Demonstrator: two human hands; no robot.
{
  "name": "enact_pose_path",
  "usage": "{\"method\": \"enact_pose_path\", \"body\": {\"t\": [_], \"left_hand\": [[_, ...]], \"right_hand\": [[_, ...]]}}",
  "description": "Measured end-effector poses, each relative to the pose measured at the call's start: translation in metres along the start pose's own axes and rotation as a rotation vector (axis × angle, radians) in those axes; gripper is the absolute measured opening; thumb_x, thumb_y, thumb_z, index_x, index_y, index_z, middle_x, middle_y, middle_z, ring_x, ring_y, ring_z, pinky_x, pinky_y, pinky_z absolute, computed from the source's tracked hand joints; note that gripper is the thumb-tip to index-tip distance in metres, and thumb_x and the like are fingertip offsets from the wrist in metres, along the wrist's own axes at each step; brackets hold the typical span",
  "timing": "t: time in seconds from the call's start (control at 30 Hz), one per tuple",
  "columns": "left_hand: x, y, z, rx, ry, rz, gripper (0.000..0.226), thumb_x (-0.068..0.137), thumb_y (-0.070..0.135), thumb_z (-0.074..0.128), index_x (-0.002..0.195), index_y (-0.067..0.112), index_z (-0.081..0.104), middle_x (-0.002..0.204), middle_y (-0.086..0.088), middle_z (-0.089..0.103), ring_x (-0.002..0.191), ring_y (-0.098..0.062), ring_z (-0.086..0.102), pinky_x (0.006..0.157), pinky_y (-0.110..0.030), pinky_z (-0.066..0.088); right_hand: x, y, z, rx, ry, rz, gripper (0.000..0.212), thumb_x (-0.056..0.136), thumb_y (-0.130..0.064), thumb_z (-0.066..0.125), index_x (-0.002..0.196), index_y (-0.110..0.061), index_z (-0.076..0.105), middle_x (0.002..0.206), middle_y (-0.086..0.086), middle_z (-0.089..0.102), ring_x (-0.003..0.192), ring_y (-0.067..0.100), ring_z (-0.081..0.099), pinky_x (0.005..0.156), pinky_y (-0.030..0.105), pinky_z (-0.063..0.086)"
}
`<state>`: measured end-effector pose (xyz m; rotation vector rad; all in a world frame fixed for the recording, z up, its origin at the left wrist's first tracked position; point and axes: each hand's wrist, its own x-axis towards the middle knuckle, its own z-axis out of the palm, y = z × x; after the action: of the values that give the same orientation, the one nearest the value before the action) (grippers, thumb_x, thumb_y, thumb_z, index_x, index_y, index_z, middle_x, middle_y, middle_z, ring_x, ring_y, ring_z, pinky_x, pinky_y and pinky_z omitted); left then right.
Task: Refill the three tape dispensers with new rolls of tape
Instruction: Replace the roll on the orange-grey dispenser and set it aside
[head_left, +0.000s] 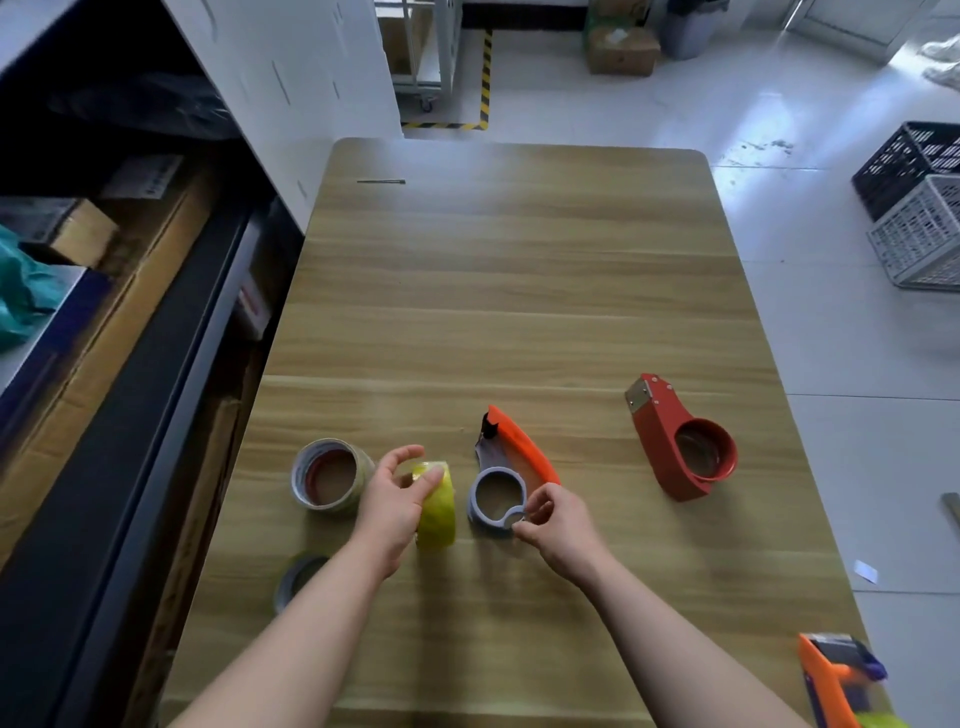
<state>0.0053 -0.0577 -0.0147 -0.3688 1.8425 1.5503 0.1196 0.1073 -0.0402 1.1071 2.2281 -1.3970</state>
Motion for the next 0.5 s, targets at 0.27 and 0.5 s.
{"method": "enact_pose_path", "body": {"t": [0.27,0.5], "left_hand": [[0.003,-0.002,0.024,0.261,-0.086,0.039,0.012,0.085,0.013,0.068,0.091,0.024,0.066,0.107,-0.019,0.064,0.084,-0.025,0.058,0.07,-0.038,0.049],[-0.002,0.008,0.023,0.268,-0.126,0.08,0.011,0.095,0.014,0.053,0.088,0.018,0.06,0.085,-0.005,0.061,0.071,-0.015,0.053,0.063,-0.027,0.043]], "right_hand": [[0.003,0.007,0.003,-0.027,0.03,-0.044,0.022,0.078,-0.01,0.071,0.073,-0.025,0.056,0.077,-0.004,0.06,0.075,0.014,0.058,0.069,0.025,0.048],[0.006,0.008,-0.008,-0.013,0.083,-0.009,0.019,0.075,-0.005,0.066,0.074,-0.022,0.058,0.07,-0.006,0.059,0.066,0.014,0.058,0.067,0.029,0.05]]}}
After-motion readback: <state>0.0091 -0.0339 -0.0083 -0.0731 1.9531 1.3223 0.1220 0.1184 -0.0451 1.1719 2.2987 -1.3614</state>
